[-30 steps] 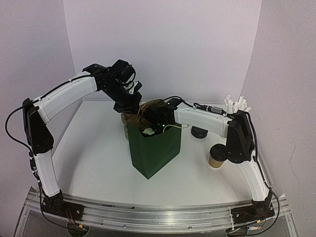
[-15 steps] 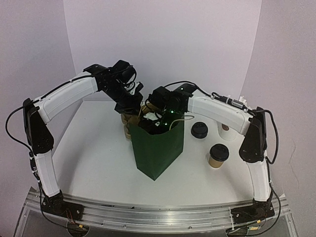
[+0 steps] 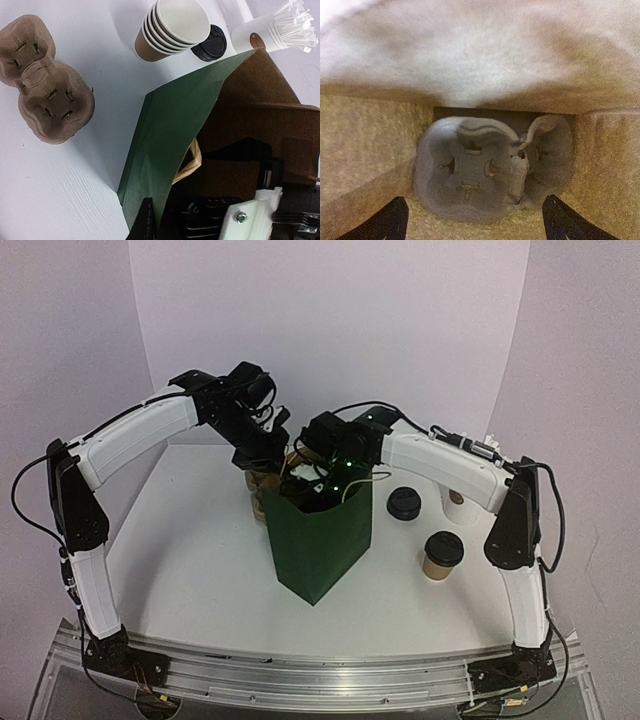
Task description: Pack the takeout coffee
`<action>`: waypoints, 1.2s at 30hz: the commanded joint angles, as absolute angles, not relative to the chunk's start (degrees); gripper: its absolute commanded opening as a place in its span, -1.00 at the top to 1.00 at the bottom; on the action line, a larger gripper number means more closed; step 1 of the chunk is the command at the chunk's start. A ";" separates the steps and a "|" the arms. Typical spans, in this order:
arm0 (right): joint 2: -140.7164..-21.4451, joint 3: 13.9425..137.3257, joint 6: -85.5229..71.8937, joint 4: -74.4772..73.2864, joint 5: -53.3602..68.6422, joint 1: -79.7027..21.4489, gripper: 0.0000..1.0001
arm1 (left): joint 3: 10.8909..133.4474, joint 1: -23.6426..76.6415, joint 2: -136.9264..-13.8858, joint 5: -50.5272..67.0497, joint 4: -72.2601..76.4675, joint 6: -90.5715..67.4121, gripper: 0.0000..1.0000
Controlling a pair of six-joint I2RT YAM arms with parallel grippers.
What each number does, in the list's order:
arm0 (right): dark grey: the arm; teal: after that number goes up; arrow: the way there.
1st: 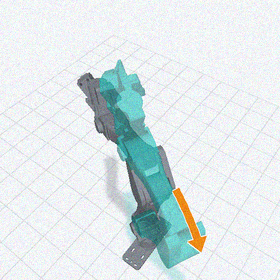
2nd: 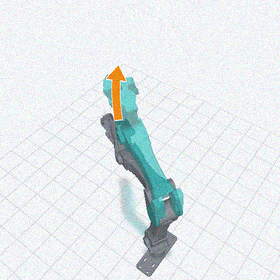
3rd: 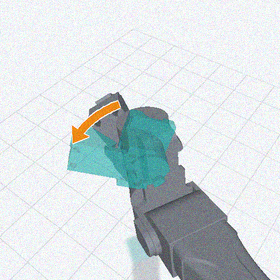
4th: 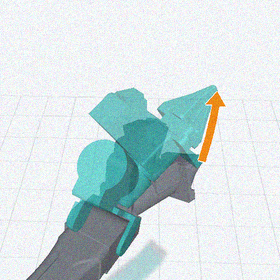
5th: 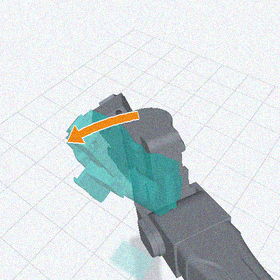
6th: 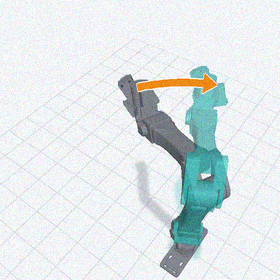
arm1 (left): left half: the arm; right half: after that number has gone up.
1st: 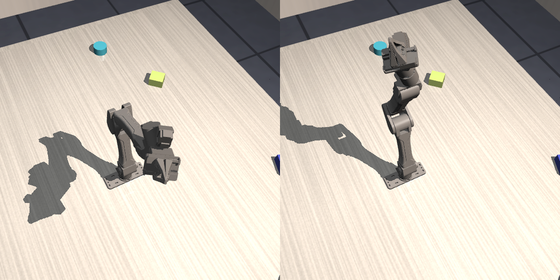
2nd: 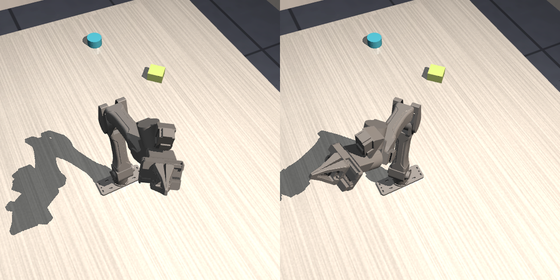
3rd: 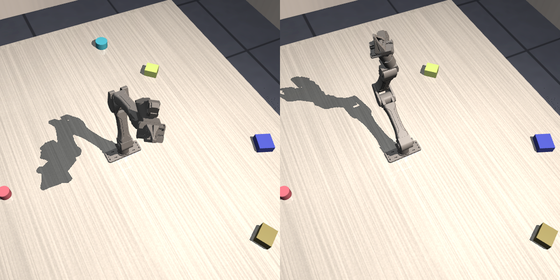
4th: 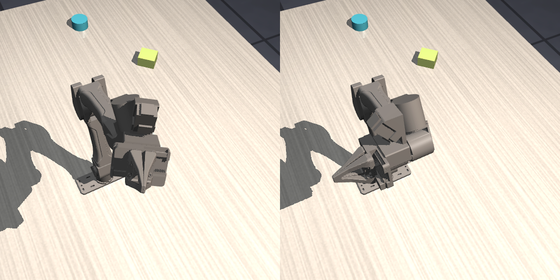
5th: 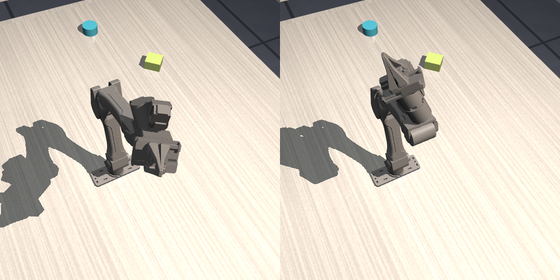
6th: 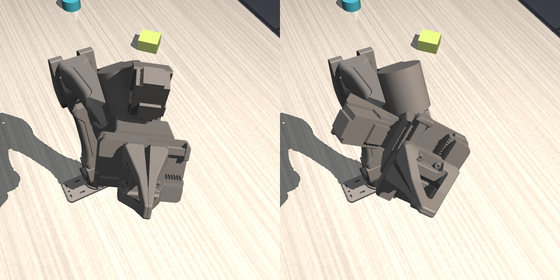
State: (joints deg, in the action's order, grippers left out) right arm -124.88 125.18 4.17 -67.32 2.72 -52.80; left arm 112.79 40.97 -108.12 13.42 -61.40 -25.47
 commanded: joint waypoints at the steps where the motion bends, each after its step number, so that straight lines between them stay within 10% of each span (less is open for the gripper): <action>1: -119.81 128.82 3.51 -67.86 1.46 -53.17 -0.88 | 114.03 41.06 -108.86 13.36 -60.69 -25.02 1.00; 36: -114.25 138.48 2.98 -66.54 -2.19 -52.74 -0.90 | 115.83 41.04 -109.65 12.73 -60.82 -24.34 1.00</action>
